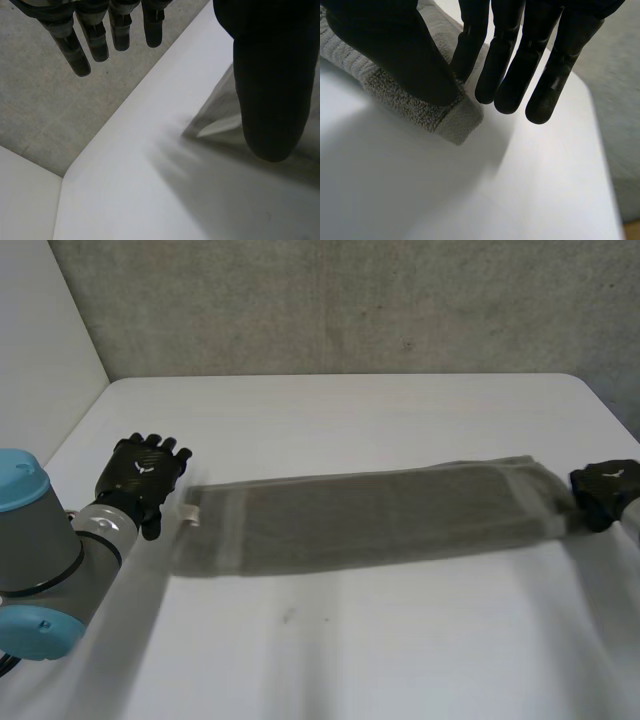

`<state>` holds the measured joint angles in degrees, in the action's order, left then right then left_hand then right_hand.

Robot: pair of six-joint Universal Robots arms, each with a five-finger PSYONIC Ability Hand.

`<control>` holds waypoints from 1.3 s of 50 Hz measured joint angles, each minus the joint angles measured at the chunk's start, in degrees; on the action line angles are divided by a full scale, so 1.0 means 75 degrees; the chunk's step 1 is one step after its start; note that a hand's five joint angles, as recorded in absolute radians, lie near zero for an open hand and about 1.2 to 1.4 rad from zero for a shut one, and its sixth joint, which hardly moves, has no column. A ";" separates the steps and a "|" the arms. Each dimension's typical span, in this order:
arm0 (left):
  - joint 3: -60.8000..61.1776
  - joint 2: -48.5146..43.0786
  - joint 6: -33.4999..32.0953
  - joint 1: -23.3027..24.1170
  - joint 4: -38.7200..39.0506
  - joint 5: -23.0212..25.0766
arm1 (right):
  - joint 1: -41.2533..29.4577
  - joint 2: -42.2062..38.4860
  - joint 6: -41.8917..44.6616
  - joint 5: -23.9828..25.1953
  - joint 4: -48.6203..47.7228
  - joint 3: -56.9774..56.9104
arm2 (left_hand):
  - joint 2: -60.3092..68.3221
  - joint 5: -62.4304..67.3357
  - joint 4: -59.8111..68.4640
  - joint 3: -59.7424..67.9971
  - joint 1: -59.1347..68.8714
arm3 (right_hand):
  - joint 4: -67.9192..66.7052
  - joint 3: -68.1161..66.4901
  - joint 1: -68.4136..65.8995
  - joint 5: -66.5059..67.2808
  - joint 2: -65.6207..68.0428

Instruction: Fold the towel.

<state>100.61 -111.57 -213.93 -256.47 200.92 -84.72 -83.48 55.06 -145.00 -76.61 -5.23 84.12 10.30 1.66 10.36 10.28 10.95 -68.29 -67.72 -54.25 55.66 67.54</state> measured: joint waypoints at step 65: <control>0.0135 0.0169 0.0009 -0.0172 0.0012 0.0010 | -0.7268 -0.1500 -0.1720 0.0737 0.0027 -0.2758 | 0.0000 0.0000 0.0000 0.0000 0.0000 | 0.6160 0.6065 0.5189 -0.5793 -0.6139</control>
<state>101.62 -110.30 -213.86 -257.76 201.00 -84.65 -137.99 43.82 -157.90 -71.08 -5.03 63.44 10.30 1.66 10.36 10.28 10.95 -22.08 -22.23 -15.33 12.21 21.49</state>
